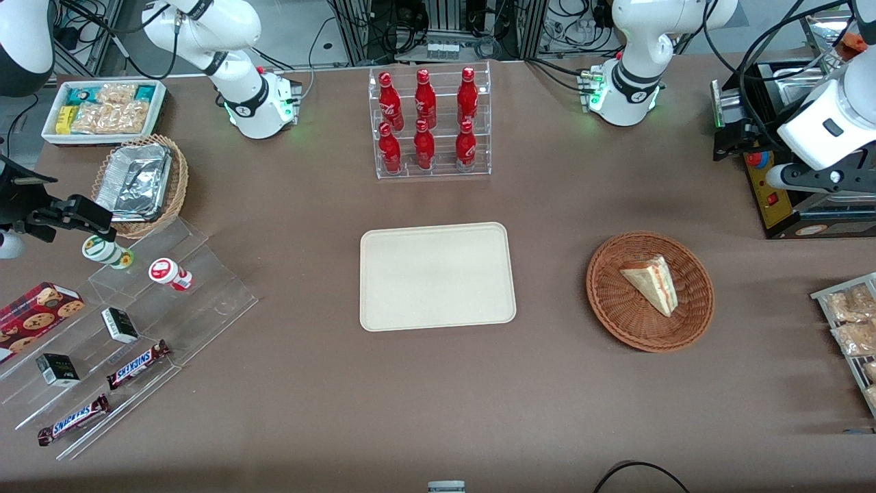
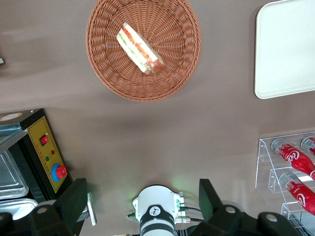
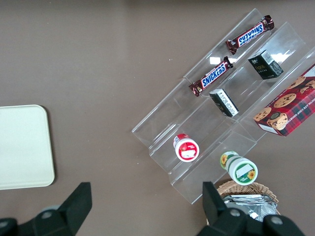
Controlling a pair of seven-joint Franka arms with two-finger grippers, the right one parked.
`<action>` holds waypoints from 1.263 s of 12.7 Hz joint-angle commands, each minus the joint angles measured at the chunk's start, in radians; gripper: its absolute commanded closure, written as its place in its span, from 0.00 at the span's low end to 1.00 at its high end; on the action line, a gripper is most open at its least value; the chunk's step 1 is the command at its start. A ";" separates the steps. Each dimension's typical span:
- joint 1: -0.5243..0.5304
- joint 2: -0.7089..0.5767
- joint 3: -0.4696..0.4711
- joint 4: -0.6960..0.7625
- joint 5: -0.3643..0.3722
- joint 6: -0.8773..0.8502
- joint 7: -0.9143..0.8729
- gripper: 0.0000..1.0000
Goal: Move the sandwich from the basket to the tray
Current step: 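Move the left gripper over the wicker basket toward the wrapped sandwich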
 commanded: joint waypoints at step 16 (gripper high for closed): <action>-0.004 0.036 0.011 -0.513 0.002 0.715 -0.070 0.00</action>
